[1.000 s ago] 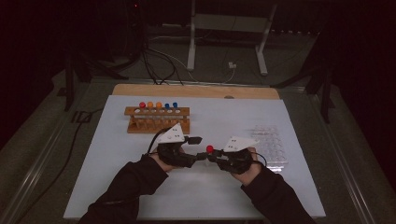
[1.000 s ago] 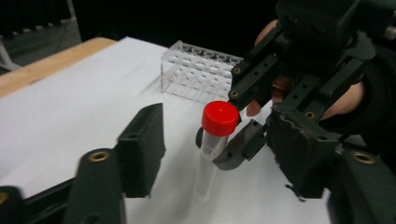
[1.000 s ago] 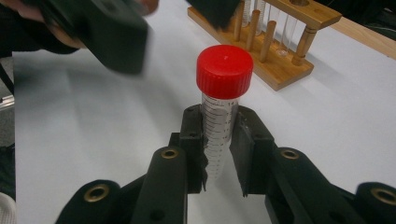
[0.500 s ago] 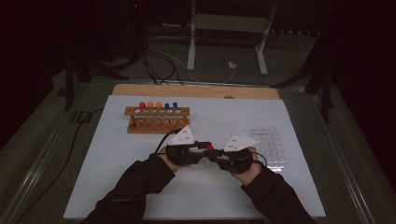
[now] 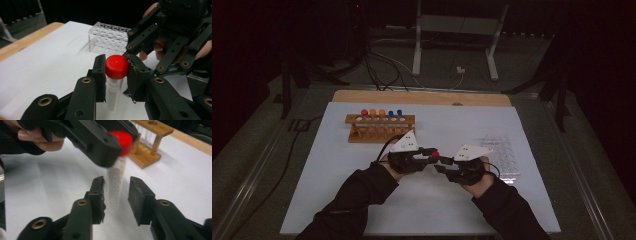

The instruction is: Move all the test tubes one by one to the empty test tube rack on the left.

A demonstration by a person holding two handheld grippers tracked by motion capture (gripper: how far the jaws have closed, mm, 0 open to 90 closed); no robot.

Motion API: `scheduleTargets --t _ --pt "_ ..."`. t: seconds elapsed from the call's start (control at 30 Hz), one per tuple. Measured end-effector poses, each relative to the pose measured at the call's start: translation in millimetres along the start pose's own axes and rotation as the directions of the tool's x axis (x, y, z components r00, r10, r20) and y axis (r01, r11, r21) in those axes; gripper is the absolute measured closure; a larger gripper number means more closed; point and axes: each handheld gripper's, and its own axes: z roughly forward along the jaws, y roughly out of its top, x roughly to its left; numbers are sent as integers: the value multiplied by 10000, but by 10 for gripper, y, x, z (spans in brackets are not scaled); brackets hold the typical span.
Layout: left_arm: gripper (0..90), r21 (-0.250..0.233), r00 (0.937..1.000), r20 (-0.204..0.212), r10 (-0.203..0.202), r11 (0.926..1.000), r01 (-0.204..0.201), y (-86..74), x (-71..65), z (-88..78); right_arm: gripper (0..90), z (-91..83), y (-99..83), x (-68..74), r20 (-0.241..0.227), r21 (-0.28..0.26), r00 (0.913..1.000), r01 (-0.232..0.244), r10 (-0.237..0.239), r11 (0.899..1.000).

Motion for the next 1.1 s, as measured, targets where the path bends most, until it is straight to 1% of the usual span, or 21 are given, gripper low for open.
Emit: scheduleTargets --t 0.07,0.17,0.23,0.27,0.37,0.4,0.47,0.57,0.6,0.63,0.7,0.8,0.87,0.97,1.0,1.07,1.1 --pt "717 -16 9998 -182 114 9999 -114 24 18 -41 579 -25 3 -13 94 -88 10000 -28 29 10000" --pt "718 -79 9994 -346 25 10000 -28 56 65 -113 506 -66 8 -39 280 -200 9996 -46 51 9998" --pt "718 -122 9988 -482 3 9999 -9 69 93 -164 471 -100 10 -69 375 -300 9991 -190 201 9994" --pt "717 -123 9987 -514 -23 9999 17 73 108 -191 429 -119 9 -85 432 -377 9988 -232 249 9990" --pt "718 -154 9979 -644 -33 9999 24 82 151 -273 361 -164 10 -124 565 -500 9976 -381 410 9980" --pt "718 -174 9973 -737 -46 9998 34 83 166 -299 322 -175 10 -137 641 -512 9969 -419 451 9978" --pt "718 -198 9960 -883 -127 9997 109 81 202 -352 268 -193 9 -167 582 -543 9961 -637 668 9965" --pt "718 -249 9943 -1055 -175 9996 149 80 233 -429 177 -207 2 -198 650 -607 9937 -873 912 9943" --pt "718 -234 9932 -1150 -167 9996 141 82 239 -456 141 -209 0 -203 750 -613 9925 -922 967 9938" --pt "718 -274 9926 -1195 -205 9995 173 83 246 -481 111 -214 -2 -208 747 -613 9923 -942 987 9937" --pt "717 -329 9903 -1364 -250 9992 207 86 266 -535 88 -227 -5 -215 697 -638 9932 -894 938 9940" --pt "718 -378 9870 -1584 -282 9990 225 95 294 -621 26 -248 -3 -224 650 -694 9933 -908 953 9935" --pt "718 -396 9845 -1733 -251 9990 185 101 312 -680 0 -261 -3 -227 614 -737 9940 -862 908 9936" --pt "718 -416 9799 -1976 -280 9989 201 107 353 -780 0 -274 -2 -228 589 -776 9943 -844 890 9934" --pt "718 -446 9785 -2041 -307 9988 221 108 370 -817 0 -281 -3 -229 583 -863 9944 -826 878 9928" --pt "718 -494 9737 -2251 -340 9985 234 109 399 -892 0 -284 1 -227 582 -865 9946 -806 858 9930" --pt "718 -504 9716 -2343 -328 9985 216 111 417 -930 0 -284 2 -224 652 -857 9945 -767 824 9934"
